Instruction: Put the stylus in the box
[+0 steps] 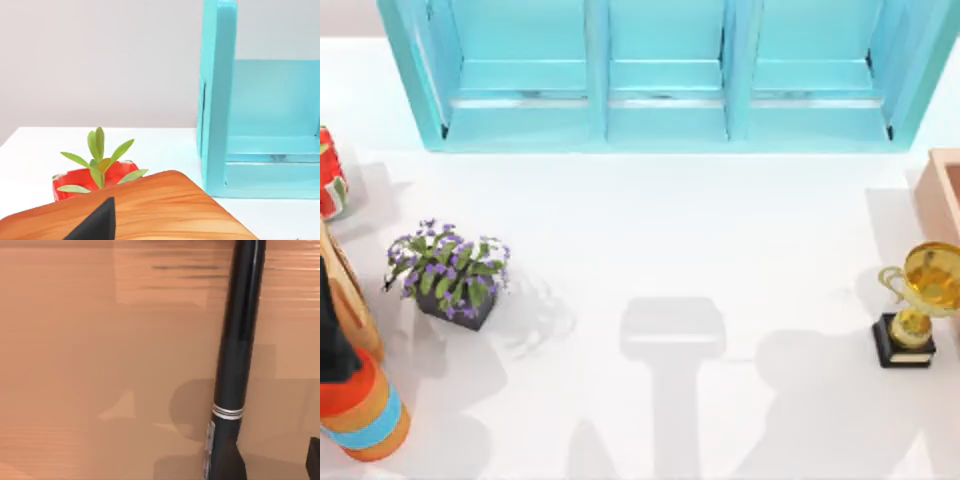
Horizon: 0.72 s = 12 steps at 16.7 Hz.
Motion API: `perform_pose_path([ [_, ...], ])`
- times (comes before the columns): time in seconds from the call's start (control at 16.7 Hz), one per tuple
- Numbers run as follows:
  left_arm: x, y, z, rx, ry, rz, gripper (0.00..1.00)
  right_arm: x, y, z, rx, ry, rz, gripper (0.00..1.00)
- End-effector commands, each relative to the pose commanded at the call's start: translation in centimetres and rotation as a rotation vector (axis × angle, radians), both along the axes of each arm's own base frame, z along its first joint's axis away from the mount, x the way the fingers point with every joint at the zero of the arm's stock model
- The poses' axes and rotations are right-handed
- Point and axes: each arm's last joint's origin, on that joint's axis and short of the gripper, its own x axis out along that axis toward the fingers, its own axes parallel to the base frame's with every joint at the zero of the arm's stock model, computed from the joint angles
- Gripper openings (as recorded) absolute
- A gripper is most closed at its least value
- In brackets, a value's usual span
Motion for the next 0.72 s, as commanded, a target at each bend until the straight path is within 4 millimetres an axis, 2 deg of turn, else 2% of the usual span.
perform_pose_path([
  [0.36,0.00,0.00,0.00,0.000,0.000,0.000,1.00,0.00,0.00,0.00,0.000,0.000,0.000,0.98],
  [0.72,0.00,0.00,0.00,0.000,0.000,0.000,1.00,0.00,0.00,0.00,0.000,0.000,0.000,1.00],
])
